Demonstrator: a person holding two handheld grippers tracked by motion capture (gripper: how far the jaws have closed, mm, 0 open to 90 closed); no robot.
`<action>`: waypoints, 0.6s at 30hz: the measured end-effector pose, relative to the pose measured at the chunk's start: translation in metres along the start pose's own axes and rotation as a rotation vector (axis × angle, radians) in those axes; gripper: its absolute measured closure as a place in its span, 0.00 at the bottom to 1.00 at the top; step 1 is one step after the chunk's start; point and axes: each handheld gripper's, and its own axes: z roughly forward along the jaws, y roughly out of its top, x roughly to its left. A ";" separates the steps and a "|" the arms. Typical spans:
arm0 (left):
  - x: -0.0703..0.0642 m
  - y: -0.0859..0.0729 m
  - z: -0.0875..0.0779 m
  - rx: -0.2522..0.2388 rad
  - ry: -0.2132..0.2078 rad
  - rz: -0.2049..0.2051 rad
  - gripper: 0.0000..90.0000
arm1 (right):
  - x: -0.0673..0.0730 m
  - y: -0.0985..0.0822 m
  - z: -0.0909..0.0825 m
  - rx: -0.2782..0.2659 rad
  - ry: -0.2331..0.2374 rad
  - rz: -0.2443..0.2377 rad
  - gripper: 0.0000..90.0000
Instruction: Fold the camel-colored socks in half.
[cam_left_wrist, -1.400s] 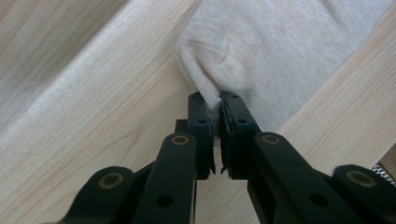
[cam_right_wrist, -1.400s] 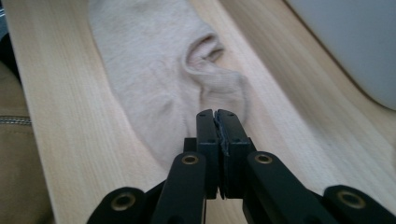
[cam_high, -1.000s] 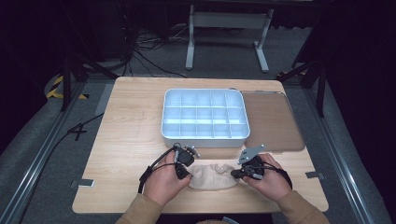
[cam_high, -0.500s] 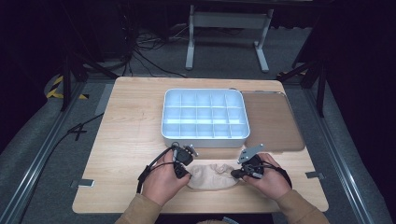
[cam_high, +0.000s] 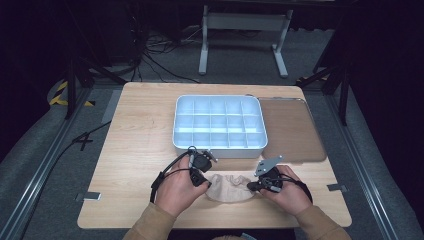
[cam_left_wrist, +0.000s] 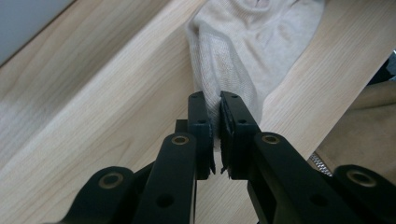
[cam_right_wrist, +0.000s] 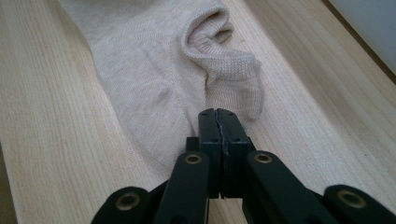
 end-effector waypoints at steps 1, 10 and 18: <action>0.000 0.002 0.000 -0.003 -0.001 0.010 0.93 | 0.001 0.000 0.000 0.004 -0.009 -0.006 1.00; -0.004 0.012 -0.002 -0.013 -0.022 0.031 0.93 | 0.002 0.001 0.004 -0.030 0.009 -0.031 1.00; -0.008 0.018 -0.001 -0.019 -0.033 0.062 0.93 | 0.004 0.004 0.008 -0.049 0.017 -0.022 1.00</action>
